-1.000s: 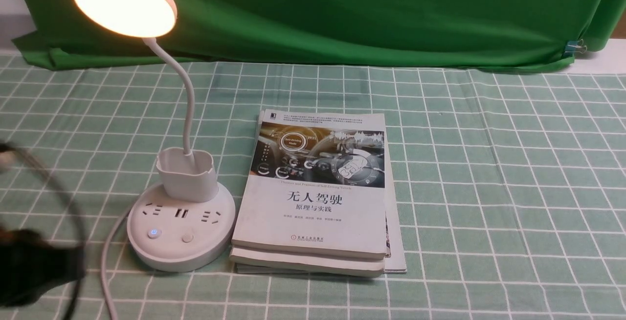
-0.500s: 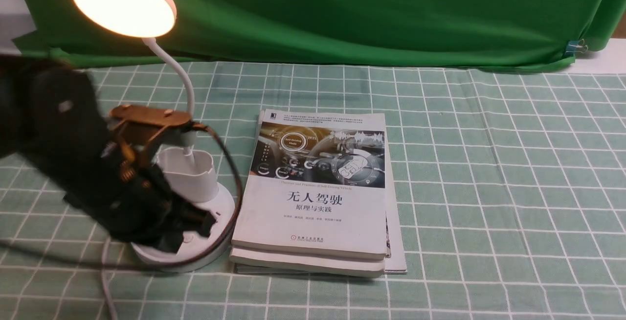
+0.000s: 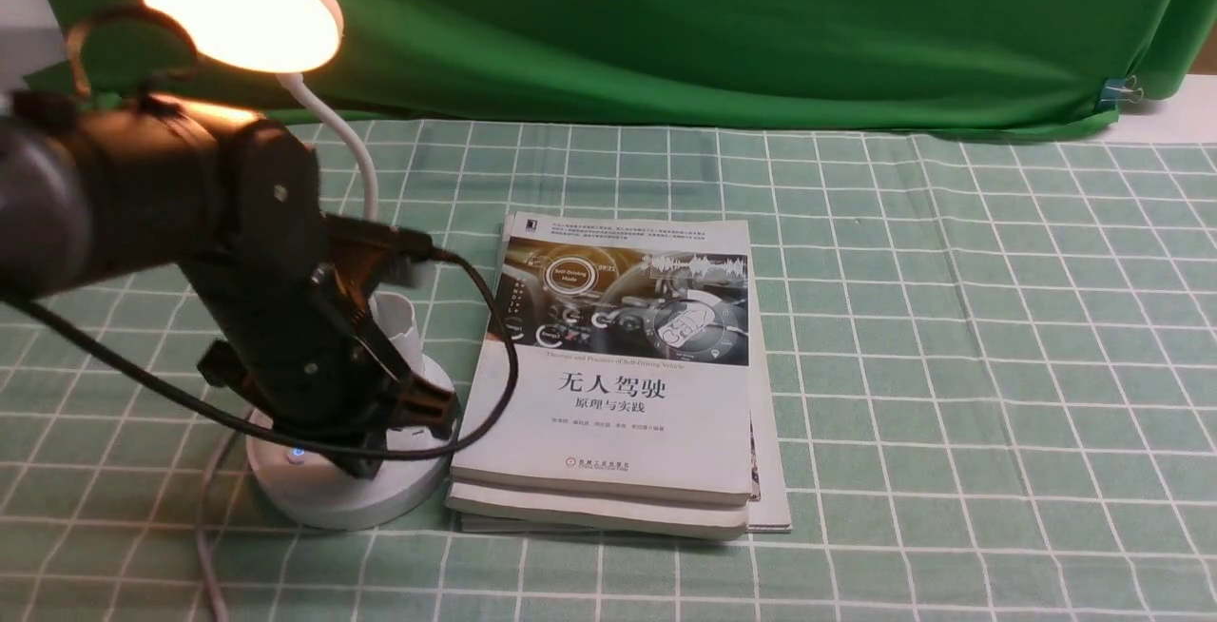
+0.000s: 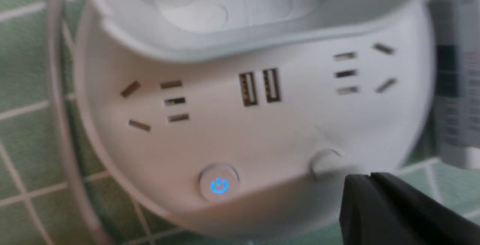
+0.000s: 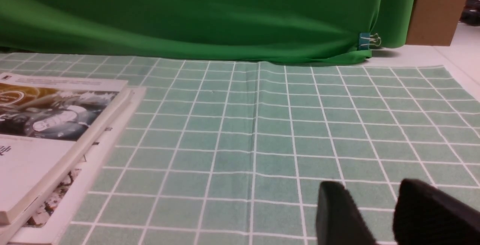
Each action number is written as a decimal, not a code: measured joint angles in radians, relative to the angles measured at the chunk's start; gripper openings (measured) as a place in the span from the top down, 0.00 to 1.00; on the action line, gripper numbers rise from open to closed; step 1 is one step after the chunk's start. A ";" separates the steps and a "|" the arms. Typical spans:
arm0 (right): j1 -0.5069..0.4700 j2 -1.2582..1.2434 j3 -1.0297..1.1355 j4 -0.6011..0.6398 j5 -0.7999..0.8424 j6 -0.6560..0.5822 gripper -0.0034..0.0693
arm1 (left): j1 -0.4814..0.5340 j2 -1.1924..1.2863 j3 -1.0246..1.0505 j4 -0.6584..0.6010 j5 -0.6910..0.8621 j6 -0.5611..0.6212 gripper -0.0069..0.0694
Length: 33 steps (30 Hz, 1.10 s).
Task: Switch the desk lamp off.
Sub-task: Use the left arm to press the button switch on the lamp holder
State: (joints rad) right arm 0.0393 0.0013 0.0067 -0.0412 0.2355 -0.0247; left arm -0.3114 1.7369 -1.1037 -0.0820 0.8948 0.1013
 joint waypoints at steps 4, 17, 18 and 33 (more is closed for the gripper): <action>0.000 0.000 0.000 0.000 0.000 0.000 0.62 | 0.000 0.022 -0.008 0.006 0.004 0.000 0.91; 0.000 0.000 0.000 0.000 0.000 0.000 0.62 | 0.000 -0.103 -0.007 0.007 -0.001 -0.003 0.91; 0.000 0.000 0.000 0.000 0.000 0.000 0.62 | 0.000 -0.103 -0.007 0.007 -0.003 -0.003 0.91; 0.000 0.000 0.000 0.000 0.000 0.000 0.62 | 0.000 0.027 -0.011 0.007 -0.025 -0.001 0.91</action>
State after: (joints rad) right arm 0.0393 0.0013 0.0067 -0.0412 0.2355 -0.0247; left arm -0.3114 1.7643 -1.1143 -0.0752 0.8700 0.1004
